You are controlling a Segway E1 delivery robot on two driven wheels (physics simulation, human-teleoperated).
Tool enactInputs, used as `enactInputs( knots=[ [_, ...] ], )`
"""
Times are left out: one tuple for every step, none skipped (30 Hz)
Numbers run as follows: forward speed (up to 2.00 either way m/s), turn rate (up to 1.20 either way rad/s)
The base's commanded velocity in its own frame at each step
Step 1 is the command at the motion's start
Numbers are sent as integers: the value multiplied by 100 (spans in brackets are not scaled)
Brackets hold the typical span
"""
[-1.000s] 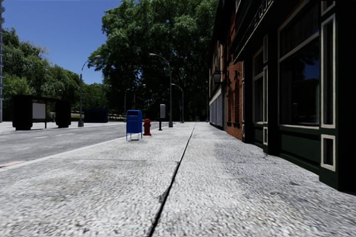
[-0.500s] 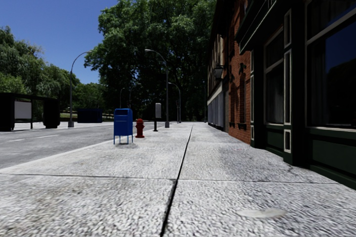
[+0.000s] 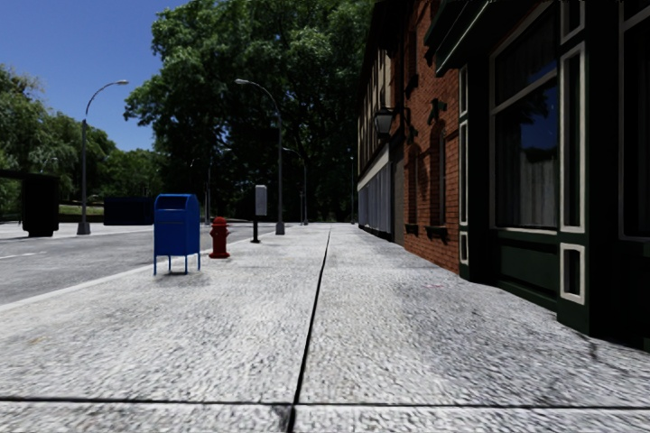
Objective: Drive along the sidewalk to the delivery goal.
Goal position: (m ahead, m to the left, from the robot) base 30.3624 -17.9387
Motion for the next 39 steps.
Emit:
enactInputs(
  knots=[
    [200, 0],
    [200, 0],
    [200, 0],
    [200, 0],
    [200, 0],
    [200, 0],
    [200, 0],
    [200, 0],
    [200, 0],
    [200, 0],
    [200, 0],
    [200, 0],
    [200, 0],
    [200, 0],
    [200, 0],
    [200, 0],
    [200, 0],
    [200, 0],
    [200, 0],
    [200, 0],
    [200, 0],
    [200, 0],
    [200, 0],
    [200, 0],
    [200, -31],
    [200, -72],
    [200, -77],
    [200, -70],
    [200, -5],
    [200, 0],
    [200, 0],
    [200, 0],
    [200, 0],
    [200, 0],
    [200, 0],
    [200, 0],
    [200, 0],
    [200, 0],
    [200, 0]
  ],
)
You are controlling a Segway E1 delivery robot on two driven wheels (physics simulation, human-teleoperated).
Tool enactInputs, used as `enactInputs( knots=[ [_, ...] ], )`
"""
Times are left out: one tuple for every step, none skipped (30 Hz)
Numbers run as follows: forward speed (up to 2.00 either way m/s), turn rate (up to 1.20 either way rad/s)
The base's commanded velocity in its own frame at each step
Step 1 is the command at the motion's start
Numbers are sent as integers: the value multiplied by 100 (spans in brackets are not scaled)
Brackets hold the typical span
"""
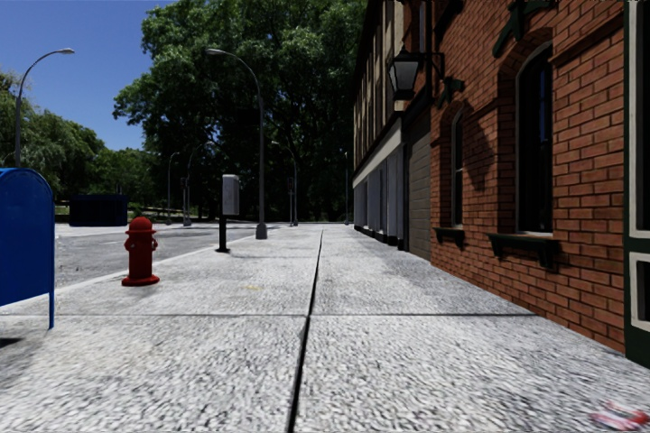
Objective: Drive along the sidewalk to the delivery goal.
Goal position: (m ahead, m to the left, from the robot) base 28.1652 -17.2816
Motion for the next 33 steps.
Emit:
enactInputs(
  knots=[
    [200, 0],
    [200, 0],
    [200, 0],
    [200, 0],
    [200, 0],
    [200, 0],
    [200, 0],
    [200, 0],
    [200, 0],
    [200, 0],
    [200, 0],
    [200, 0],
    [200, 0],
    [200, 0],
    [200, 0],
    [200, 0],
    [200, 0],
    [200, 0],
    [200, 0],
    [200, 0],
    [200, 0],
    [200, 0],
    [200, 0],
    [200, 0],
    [200, 0],
    [200, 0],
    [200, 0],
    [200, 0],
    [200, 0],
    [200, 0],
    [200, 0],
    [200, 0],
    [200, 0]
  ],
)
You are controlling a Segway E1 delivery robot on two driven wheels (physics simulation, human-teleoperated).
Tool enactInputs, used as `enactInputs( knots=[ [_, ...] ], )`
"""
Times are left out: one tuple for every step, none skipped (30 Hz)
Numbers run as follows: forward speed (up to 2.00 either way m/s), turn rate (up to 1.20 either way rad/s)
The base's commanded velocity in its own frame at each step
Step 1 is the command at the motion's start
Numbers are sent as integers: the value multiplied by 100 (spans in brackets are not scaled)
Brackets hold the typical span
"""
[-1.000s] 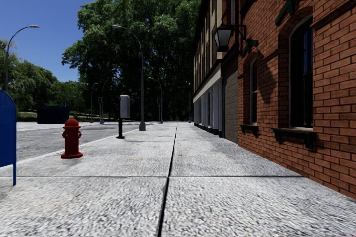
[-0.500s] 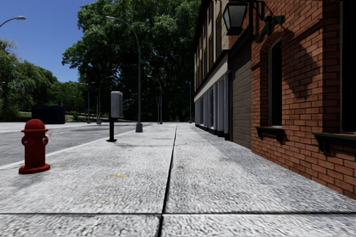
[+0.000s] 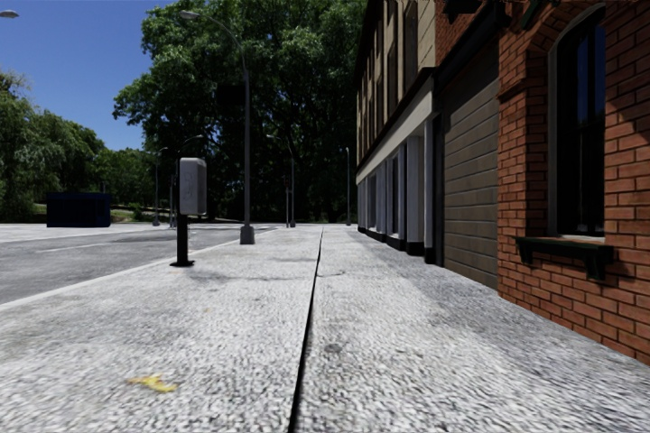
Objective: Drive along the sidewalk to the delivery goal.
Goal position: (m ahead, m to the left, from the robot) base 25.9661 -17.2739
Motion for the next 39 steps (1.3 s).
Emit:
enactInputs(
  knots=[
    [200, 0],
    [200, 0],
    [200, 0],
    [200, 0],
    [200, 0],
    [200, 0],
    [200, 0],
    [200, 0],
    [200, 0],
    [200, 0],
    [200, 0],
    [200, 0],
    [200, 0],
    [200, 0],
    [200, 0],
    [200, 0],
    [200, 0],
    [200, 0],
    [200, 0],
    [200, 0],
    [200, 0],
    [200, 0],
    [200, 0],
    [200, 0],
    [200, 0],
    [200, 0],
    [200, 0],
    [200, 0],
    [200, 0],
    [200, 0],
    [200, 0],
    [200, 0],
    [200, 0],
    [200, 0],
    [200, 0],
    [200, 0],
    [200, 0],
    [200, 0],
    [200, 0]
  ],
)
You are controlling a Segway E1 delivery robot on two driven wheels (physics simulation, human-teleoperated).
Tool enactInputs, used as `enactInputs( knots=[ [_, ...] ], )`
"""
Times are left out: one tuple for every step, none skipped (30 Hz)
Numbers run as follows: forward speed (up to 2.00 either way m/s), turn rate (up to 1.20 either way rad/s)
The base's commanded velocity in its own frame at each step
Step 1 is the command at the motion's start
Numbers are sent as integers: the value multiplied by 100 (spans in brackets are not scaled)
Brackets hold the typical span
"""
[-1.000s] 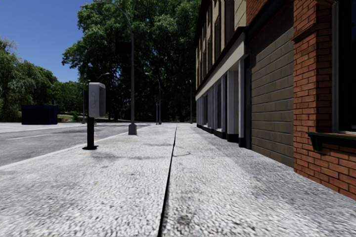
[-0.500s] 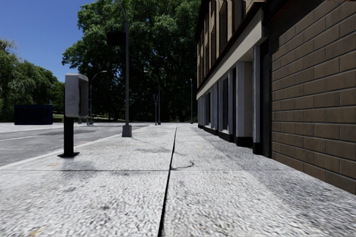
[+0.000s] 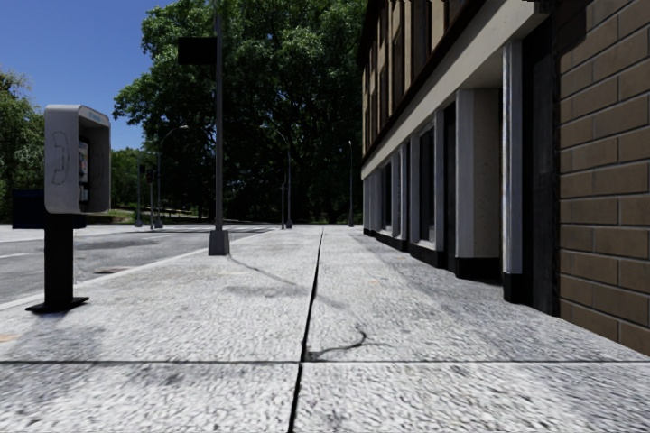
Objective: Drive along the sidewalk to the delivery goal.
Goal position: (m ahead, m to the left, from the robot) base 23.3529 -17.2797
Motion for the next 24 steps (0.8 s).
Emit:
enactInputs(
  knots=[
    [200, 0],
    [200, 0],
    [200, 0],
    [200, 0],
    [200, 0],
    [200, 0],
    [200, 0],
    [200, 0],
    [200, 0],
    [200, 0],
    [200, 0],
    [200, 0],
    [200, 0],
    [200, 0],
    [200, 0],
    [200, 0],
    [200, 0],
    [200, 0],
    [200, 0],
    [200, 0],
    [200, 0],
    [200, 0],
    [200, 0],
    [200, 0]
  ],
)
